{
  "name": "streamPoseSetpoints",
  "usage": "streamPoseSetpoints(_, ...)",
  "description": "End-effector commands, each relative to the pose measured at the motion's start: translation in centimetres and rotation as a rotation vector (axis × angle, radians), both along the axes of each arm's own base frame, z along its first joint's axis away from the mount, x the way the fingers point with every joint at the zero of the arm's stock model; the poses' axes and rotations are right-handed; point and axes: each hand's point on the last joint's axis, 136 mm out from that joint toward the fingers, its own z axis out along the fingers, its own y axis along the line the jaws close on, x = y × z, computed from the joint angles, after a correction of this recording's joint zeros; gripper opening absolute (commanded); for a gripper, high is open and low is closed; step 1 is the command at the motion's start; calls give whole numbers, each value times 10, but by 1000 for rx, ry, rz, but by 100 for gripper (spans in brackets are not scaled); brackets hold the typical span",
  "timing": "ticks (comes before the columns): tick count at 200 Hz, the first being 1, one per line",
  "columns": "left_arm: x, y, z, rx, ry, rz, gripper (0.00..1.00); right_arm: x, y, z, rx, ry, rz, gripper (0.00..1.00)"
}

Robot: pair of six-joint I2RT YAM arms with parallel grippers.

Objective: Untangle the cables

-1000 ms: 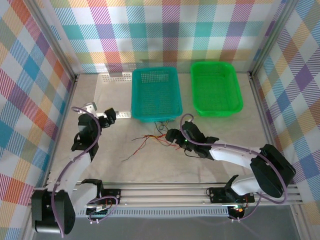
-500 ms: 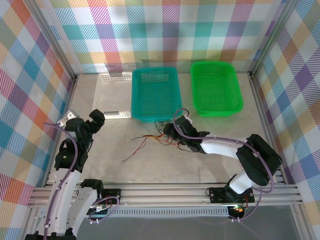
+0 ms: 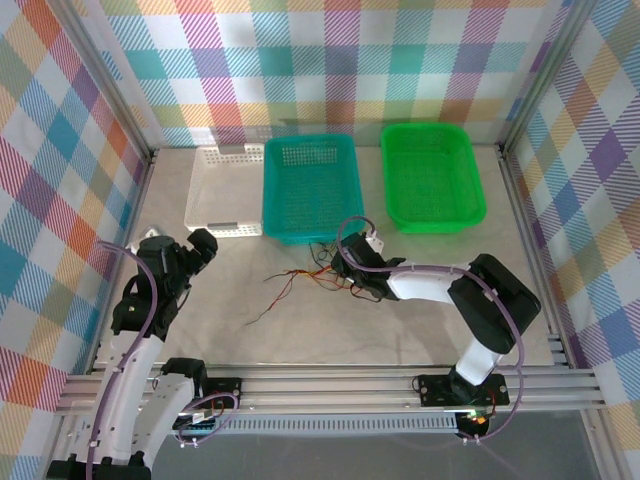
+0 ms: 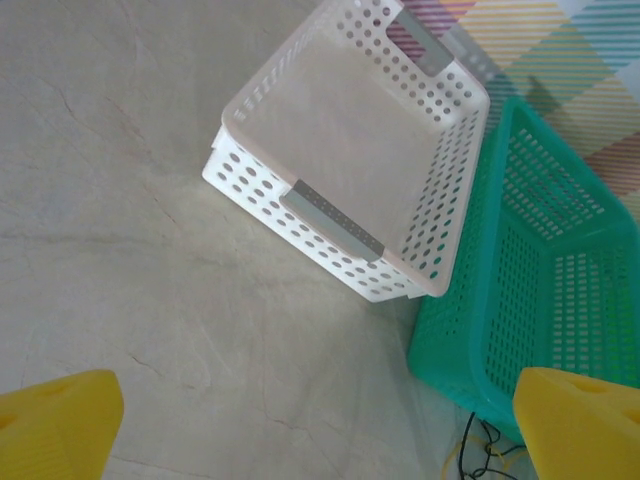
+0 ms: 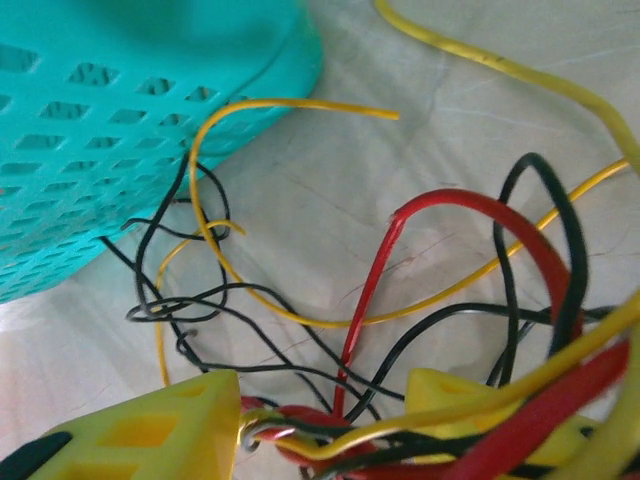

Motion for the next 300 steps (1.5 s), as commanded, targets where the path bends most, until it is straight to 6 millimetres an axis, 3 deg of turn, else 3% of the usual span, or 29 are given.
streamPoseSetpoints(1, 1, -13, 3, -39, -6, -59, 100, 14, 5, 3, 0, -51, -31, 48)
streamPoseSetpoints(40, 3, -20, 4, -51, -9, -96, 100, 16, 11, -9, 21, -56, -15, 32)
streamPoseSetpoints(118, 6, -29, 4, -77, -19, -140, 100, 3, 7, -1, 32, -59, 33, 0)
streamPoseSetpoints(144, 6, -33, 4, -83, -21, -159, 100, -3, 6, 3, 50, -56, 49, 0)
streamPoseSetpoints(206, 8, -55, 16, -135, -67, -267, 100, -15, 1, 48, 75, -137, 104, 0)
streamPoseSetpoints(236, 3, -65, 11, -194, -60, -304, 100, -22, -1, 72, 104, -188, 129, 0)
streamPoseSetpoints(300, -17, -106, 18, -453, -117, -433, 98, -34, 5, 128, 179, -321, 238, 0)
